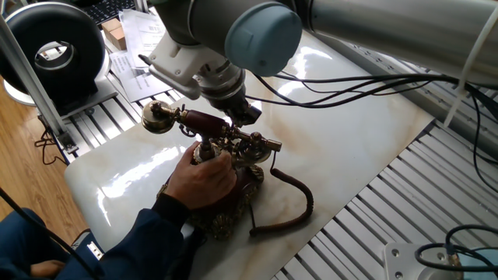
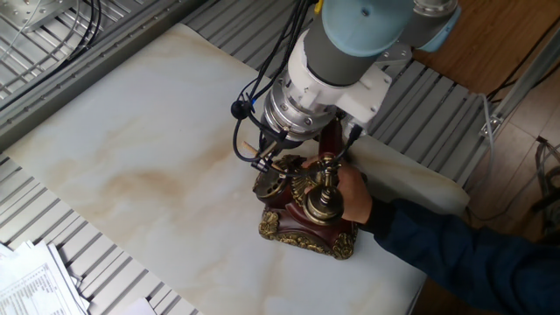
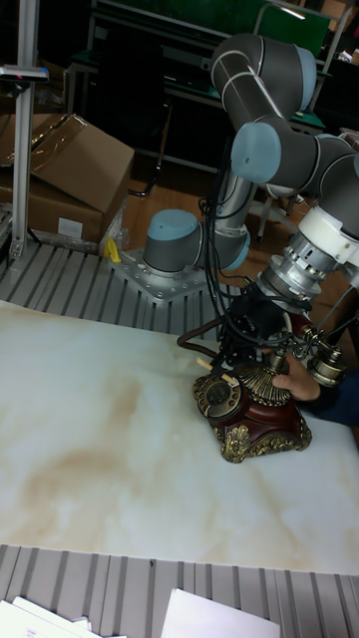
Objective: Dial a number on an old rotary phone
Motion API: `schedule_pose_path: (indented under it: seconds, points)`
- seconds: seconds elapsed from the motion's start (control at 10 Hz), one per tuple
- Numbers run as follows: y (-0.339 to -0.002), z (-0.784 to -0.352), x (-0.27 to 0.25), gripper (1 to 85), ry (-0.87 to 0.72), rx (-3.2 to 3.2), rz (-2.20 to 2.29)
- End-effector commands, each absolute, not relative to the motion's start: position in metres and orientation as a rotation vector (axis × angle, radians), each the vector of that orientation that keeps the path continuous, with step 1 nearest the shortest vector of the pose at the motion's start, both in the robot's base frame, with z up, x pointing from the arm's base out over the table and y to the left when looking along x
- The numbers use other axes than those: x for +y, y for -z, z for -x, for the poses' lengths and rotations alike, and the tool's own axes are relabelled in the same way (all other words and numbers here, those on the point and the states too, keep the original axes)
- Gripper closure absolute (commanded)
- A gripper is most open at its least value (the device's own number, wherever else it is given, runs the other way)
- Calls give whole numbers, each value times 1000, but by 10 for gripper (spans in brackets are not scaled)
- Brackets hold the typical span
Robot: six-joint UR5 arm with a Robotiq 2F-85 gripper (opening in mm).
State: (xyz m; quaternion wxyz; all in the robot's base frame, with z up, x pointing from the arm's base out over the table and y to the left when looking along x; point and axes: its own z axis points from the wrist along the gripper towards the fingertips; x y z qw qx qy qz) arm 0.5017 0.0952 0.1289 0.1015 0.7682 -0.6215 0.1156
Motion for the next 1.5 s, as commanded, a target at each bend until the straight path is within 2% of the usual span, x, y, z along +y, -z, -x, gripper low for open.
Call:
schedule_pose_path:
  seconds: [0.0, 0.4, 1.4]
  points:
    - [-129, -500, 97, 843, -322, -1860, -2249]
    - [-128, -500, 98, 843, -331, -1991, -2156]
    - [-120, -536, 91, 843, -468, -2077, -2103]
